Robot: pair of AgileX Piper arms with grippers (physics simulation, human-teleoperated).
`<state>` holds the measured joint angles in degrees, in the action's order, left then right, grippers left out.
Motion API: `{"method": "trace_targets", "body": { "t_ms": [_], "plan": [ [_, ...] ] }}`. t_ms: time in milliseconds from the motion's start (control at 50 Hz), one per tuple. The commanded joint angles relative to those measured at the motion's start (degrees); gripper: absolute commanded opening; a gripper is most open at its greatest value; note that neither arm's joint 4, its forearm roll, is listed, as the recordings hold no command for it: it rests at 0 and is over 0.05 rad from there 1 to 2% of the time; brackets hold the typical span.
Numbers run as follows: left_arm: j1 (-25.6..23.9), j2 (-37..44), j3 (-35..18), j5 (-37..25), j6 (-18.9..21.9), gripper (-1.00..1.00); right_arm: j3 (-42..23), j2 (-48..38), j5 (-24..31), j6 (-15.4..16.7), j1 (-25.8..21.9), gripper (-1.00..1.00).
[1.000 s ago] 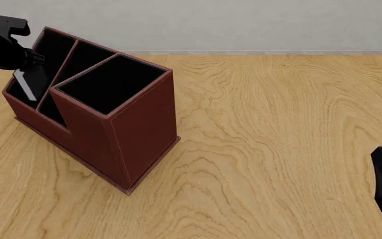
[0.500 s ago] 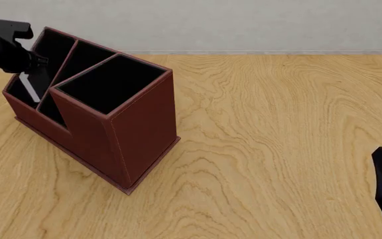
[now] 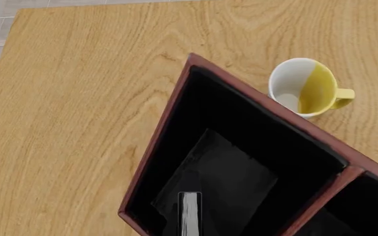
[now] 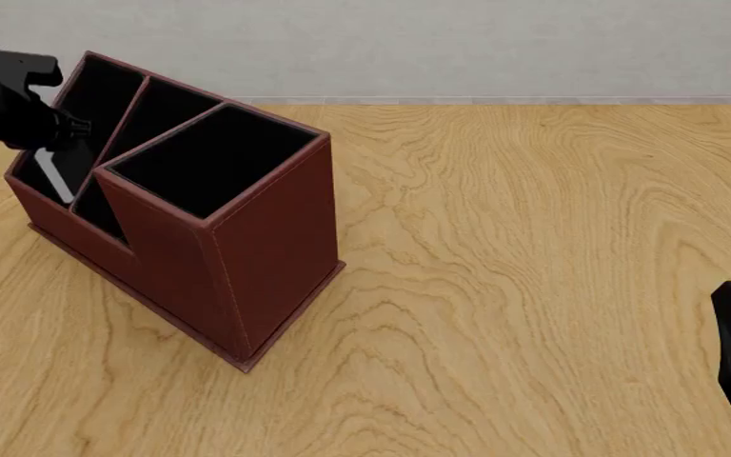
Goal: Pick up the book and place it in the left compartment of the caddy.
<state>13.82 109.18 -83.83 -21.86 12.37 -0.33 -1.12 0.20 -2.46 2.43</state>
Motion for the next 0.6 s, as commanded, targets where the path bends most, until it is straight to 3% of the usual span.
{"method": "trace_targets", "body": {
  "t_ms": [20, 600],
  "plan": [
    [0.26, 0.2, -0.32, 0.98, 0.74, -1.0, -0.08, -0.03, 0.08, 0.22, -0.03, 1.0],
    [1.13, 2.06, 0.06, 2.82, 1.22, -1.0, -0.05, 0.01, 0.13, 0.19, 0.0, 1.0]
  ]
}}
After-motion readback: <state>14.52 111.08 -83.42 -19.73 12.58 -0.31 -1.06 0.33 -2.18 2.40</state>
